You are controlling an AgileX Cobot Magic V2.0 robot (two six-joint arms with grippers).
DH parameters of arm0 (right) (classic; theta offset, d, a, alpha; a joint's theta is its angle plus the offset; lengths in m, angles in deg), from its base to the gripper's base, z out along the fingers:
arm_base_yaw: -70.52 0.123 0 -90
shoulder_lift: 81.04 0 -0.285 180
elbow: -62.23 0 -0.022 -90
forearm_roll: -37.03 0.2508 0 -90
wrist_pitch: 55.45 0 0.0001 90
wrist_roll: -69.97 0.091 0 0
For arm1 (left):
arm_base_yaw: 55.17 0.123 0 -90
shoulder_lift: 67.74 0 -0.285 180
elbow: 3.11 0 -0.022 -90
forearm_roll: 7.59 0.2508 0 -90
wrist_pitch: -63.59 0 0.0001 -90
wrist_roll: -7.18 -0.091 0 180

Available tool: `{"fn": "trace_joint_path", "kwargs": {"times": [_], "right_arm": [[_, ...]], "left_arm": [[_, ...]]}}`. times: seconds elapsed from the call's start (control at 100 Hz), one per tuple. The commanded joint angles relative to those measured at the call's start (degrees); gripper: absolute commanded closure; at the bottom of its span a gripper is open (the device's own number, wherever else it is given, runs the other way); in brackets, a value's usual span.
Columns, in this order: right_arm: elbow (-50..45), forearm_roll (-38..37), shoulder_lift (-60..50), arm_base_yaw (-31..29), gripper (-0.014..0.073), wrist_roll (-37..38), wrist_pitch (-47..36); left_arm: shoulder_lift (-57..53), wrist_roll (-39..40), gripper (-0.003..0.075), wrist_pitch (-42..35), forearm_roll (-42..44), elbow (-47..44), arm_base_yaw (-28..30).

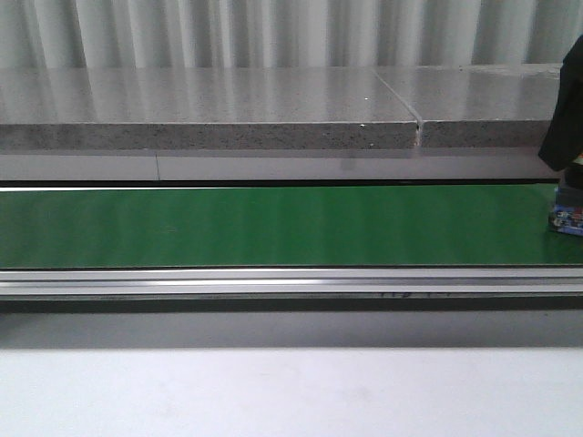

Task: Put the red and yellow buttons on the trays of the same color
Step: 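Grasp the yellow push-button at the belt end with the right gripper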

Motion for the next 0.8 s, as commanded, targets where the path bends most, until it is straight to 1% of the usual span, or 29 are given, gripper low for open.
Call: {"fn": "trace_joint_path", "kwargs": {"times": [0.0, 0.04, 0.05, 0.1, 0.18, 0.27, 0.37, 0.52, 0.6, 0.79], "right_arm": [[1.4, 1.6, -1.3, 0.0, 0.0071, -0.9, -2.9], [1.4, 1.6, -1.0, 0.0, 0.0141, -0.9, -2.7], [1.4, 1.6, -0.9, 0.0, 0.0141, -0.9, -2.6], [1.4, 1.6, -0.4, 0.0, 0.0230, -0.5, -1.7], [1.4, 1.6, -0.1, 0.0, 0.0347, -0.4, -0.1], [1.5, 1.6, -0.3, 0.0, 0.0416, 1.1, 0.6], [1.6, 1.4, -1.3, 0.0, 0.0452, 2.2, 0.9], [1.6, -1.3, -5.0, -0.3, 0.0456, 5.7, 2.1], [1.6, -6.0, -7.6, -0.3, 0.0456, 9.6, 3.1], [1.4, -21.3, -13.4, -0.3, 0.0456, 23.4, 8.9]], "left_arm": [[0.3, 0.1, 0.0740, -4.0, -1.2, 1.5, -0.4], [0.3, 0.1, 0.0740, -4.0, -1.2, 1.5, -0.4], [0.3, 0.1, 0.0740, -4.0, -1.2, 1.5, -0.4], [0.3, 0.1, 0.0740, -4.0, -1.2, 1.5, -0.4], [0.3, 0.1, 0.0740, -4.0, -1.2, 1.5, -0.4], [0.3, 0.1, 0.0740, -4.0, -1.2, 1.5, -0.4], [0.3, 0.1, 0.0740, -4.0, -1.2, 1.5, -0.4], [0.3, 0.1, 0.0740, -4.0, -1.2, 1.5, -0.4], [0.3, 0.1, 0.0740, -4.0, -1.2, 1.5, -0.4], [0.3, 0.1, 0.0740, -4.0, -1.2, 1.5, -0.4]]}}
